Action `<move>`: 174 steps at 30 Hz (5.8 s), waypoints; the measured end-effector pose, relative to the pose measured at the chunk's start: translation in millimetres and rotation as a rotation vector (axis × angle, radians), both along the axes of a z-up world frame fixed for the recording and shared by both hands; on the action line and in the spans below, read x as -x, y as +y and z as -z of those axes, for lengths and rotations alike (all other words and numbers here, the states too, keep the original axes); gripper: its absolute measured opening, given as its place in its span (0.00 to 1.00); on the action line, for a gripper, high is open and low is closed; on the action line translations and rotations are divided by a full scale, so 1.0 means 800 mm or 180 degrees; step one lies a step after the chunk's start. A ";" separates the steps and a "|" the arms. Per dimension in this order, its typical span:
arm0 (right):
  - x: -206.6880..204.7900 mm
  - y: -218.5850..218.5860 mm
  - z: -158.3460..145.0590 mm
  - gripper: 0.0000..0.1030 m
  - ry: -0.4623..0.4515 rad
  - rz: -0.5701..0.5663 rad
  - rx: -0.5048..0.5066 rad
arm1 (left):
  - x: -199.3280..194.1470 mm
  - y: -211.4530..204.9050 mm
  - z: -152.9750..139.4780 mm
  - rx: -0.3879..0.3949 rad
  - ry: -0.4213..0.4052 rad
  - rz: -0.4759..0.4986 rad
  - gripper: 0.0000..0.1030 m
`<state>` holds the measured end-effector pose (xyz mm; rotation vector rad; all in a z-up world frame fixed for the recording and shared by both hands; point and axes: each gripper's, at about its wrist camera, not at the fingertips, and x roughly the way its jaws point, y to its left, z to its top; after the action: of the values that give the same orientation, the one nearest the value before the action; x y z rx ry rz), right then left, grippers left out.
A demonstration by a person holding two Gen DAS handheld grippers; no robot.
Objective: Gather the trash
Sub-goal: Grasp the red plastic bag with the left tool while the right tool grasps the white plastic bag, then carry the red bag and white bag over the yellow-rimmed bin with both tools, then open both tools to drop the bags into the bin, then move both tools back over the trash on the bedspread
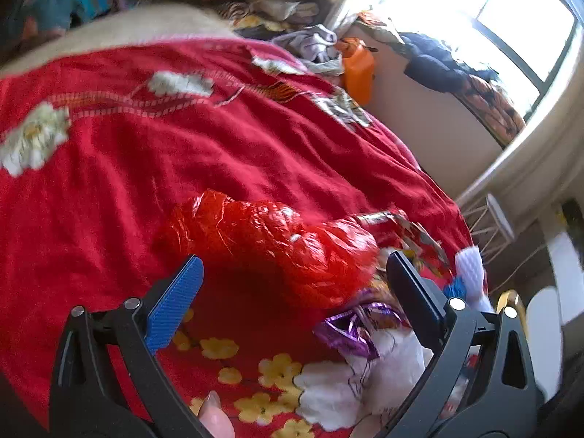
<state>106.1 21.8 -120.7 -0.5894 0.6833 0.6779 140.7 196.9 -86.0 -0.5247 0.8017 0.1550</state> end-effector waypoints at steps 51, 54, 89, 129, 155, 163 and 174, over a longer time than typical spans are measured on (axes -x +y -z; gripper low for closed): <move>-0.029 -0.257 -0.112 0.23 -0.0081 0.1408 -0.1987 | 0.031 -0.227 -0.102 -0.0506 -0.0792 0.1476 0.24; -0.036 -0.279 -0.107 0.23 -0.0106 0.1590 -0.1988 | 0.029 -0.245 -0.101 -0.0558 -0.0803 0.1614 0.24; -0.039 -0.477 -0.069 0.23 -0.0129 0.2933 -0.2104 | 0.027 -0.450 -0.045 -0.1055 -0.0685 0.2986 0.24; -0.030 -0.441 -0.081 0.65 -0.0199 0.2751 -0.1768 | 0.033 -0.414 -0.059 -0.0931 -0.0856 0.2449 0.90; -0.011 -0.272 -0.115 0.74 -0.0242 0.1586 -0.1582 | 0.029 -0.263 -0.103 -0.0860 -0.0967 0.1477 0.90; -0.011 -0.222 -0.105 0.75 -0.0177 0.1328 -0.1390 | 0.026 -0.214 -0.097 -0.0809 -0.0871 0.1208 0.90; -0.033 -0.187 -0.078 0.75 -0.0128 0.1271 -0.1112 | 0.015 -0.152 -0.061 -0.0658 -0.0531 0.0889 0.90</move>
<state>132.8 -127.7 -58.3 -0.1351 0.6041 0.3961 128.3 75.4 -37.5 -0.2232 0.6790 -0.0633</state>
